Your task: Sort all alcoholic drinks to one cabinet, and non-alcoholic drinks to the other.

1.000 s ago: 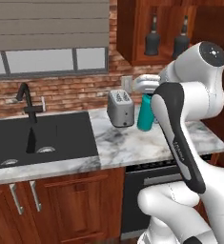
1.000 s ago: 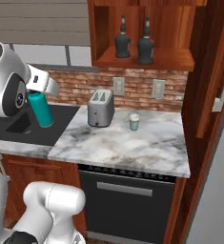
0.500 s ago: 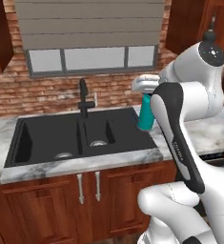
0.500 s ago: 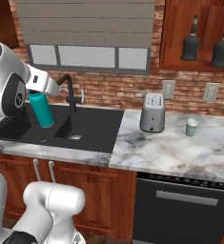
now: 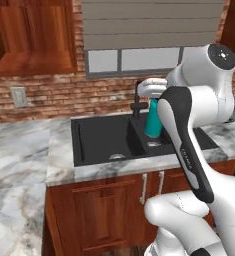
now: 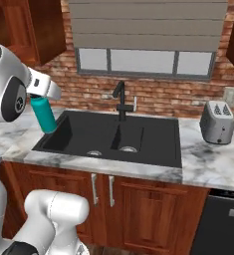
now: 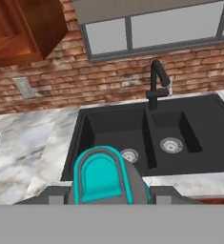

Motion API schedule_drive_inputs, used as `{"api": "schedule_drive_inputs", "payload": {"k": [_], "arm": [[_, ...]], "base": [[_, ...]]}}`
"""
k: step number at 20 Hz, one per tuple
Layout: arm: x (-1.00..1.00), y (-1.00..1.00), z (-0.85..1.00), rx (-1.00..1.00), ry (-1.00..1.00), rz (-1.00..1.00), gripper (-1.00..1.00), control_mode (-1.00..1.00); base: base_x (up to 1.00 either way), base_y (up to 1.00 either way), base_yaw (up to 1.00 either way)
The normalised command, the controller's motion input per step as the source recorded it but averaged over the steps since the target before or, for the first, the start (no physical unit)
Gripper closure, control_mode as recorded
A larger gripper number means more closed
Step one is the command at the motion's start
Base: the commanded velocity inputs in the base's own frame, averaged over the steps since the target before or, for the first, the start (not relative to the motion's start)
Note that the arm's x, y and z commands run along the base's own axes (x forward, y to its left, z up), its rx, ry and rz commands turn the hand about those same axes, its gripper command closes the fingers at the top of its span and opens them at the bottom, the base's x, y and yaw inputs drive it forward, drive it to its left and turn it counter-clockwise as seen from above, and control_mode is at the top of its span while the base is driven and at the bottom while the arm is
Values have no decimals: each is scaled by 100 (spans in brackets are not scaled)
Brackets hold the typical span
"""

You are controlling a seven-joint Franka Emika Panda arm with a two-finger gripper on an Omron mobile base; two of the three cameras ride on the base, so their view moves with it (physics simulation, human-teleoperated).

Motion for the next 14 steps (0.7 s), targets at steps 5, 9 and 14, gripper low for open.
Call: {"api": "schedule_drive_inputs", "payload": {"k": [5, 9, 14], "arm": [[0, 0, 0, 0, 0, 0, 100, 100], [0, 0, 0, 0, 0, 0, 100, 100], [0, 0, 0, 0, 0, 0, 100, 100]], "base": [[1, 79, 0], [18, 56, 0], [29, 22, 0]]}}
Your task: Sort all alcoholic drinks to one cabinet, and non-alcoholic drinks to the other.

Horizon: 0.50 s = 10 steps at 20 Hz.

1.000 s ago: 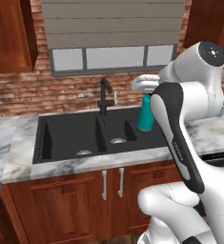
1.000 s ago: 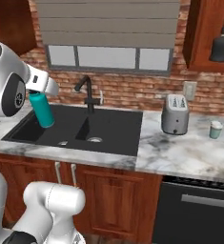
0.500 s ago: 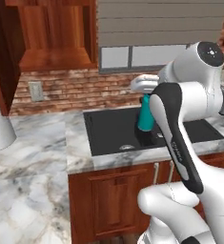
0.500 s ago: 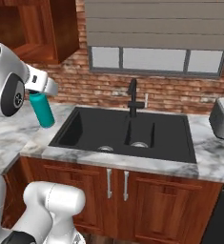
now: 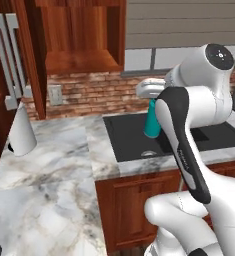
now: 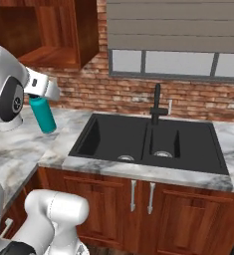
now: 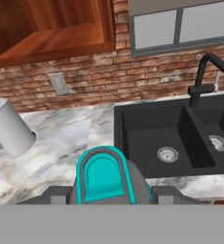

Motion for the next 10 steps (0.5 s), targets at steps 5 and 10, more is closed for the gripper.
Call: {"api": "schedule_drive_inputs", "payload": {"k": [5, 10], "arm": [[0, 0, 0, 0, 0, 0, 100, 100], [0, 0, 0, 0, 0, 0, 100, 100]], "base": [[46, 1, 0], [65, 0, 0]]}}
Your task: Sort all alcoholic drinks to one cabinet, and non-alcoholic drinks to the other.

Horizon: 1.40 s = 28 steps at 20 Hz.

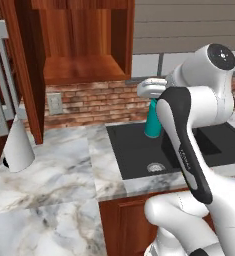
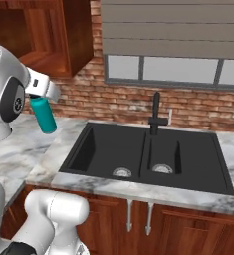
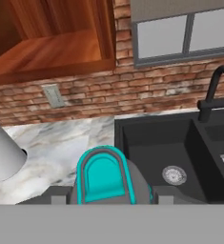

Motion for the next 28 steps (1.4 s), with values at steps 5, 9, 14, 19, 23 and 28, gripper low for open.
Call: {"api": "schedule_drive_inputs", "payload": {"k": [5, 9, 14, 19, 23, 28], "arm": [[0, 0, 0, 0, 0, 0, 100, 100], [0, 0, 0, 0, 0, 0, 100, 100], [0, 0, 0, 0, 0, 0, 100, 100], [0, 0, 0, 0, 0, 0, 100, 100], [0, 0, 0, 0, 0, 0, 100, 100], [0, 0, 0, 0, 0, 0, 100, 100]], "base": [[50, 2, 0], [32, 3, 0], [13, 10, 0], [33, 17, 0], [47, 17, 0], [36, 18, 0]]}}
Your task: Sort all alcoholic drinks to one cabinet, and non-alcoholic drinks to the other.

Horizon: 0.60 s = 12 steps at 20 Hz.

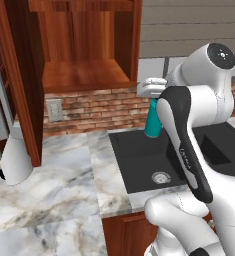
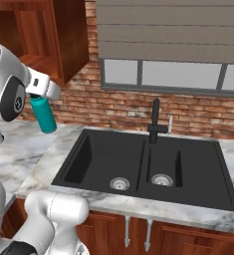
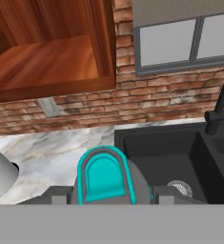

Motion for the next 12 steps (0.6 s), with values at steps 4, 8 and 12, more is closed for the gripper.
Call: {"api": "schedule_drive_inputs", "payload": {"k": [4, 8, 12], "arm": [[2, 7, 0, 0, 0, 0, 100, -100], [0, 47, 0, 0, 0, 8, 100, -100], [14, 89, 0, 0, 0, 23, 100, -100]], "base": [[16, 14, 0], [0, 0, 0], [0, 0, 0]]}}
